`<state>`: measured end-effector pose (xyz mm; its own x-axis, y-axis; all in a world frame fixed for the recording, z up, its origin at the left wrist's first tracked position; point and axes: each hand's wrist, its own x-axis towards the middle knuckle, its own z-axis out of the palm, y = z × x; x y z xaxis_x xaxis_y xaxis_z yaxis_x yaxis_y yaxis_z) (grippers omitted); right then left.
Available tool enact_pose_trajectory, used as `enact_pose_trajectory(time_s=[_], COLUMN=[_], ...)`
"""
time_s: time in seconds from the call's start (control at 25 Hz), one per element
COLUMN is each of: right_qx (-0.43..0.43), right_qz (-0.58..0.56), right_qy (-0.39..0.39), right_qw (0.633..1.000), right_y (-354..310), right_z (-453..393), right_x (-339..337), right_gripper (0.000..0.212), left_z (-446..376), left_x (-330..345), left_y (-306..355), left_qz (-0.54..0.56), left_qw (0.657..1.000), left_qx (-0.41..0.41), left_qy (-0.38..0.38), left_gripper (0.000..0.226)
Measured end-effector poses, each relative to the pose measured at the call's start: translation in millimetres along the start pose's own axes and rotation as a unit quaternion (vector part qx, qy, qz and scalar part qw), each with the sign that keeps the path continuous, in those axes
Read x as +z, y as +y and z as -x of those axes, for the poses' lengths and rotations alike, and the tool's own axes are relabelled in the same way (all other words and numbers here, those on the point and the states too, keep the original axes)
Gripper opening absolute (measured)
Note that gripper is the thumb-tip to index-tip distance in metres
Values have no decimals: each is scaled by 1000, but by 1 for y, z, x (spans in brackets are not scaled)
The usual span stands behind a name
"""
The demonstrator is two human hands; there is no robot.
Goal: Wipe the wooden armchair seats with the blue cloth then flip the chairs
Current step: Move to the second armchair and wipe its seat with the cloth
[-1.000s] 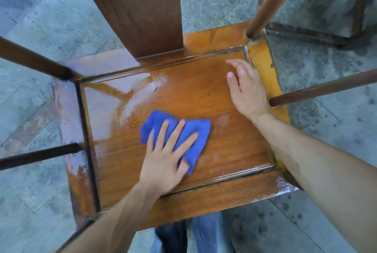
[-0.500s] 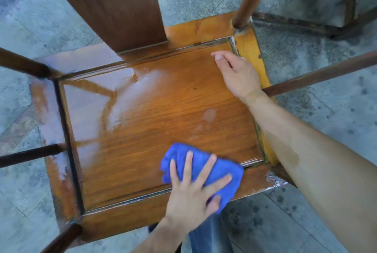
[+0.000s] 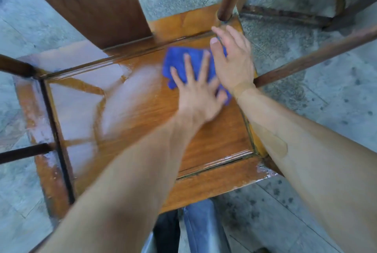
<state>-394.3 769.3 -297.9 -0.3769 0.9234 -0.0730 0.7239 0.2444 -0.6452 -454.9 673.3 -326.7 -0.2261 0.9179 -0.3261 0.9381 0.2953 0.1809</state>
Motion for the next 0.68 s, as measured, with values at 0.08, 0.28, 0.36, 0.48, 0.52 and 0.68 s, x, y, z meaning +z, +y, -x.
enact_pose_trajectory(time_s=[0.08,0.28,0.36,0.48,0.52,0.68], right_qx=[-33,-73,-77,-99,-103,-109], right_qz=[55,185,212,251,260,267], right_qy=[-42,-121,-129,-114,-105,-87], right_qw=[997,973,966,956,954,954], right_y=[-8,-6,-1,5,6,5], right_z=[8,38,49,60,62,61], right_x=[6,35,44,53,54,58], right_gripper=[50,57,59,59,59,58], left_z=[77,198,219,214,200,115], left_x=[29,60,56,41,36,4], left_y=[13,-86,-142,-197,-206,-236], left_qz=[2,-32,-12,56,67,98], left_qw=[993,992,997,958,945,921], left_qx=[114,115,-55,-276,-315,-363], left_qy=[3,39,47,53,61,101], left_gripper=[60,64,65,64,64,66])
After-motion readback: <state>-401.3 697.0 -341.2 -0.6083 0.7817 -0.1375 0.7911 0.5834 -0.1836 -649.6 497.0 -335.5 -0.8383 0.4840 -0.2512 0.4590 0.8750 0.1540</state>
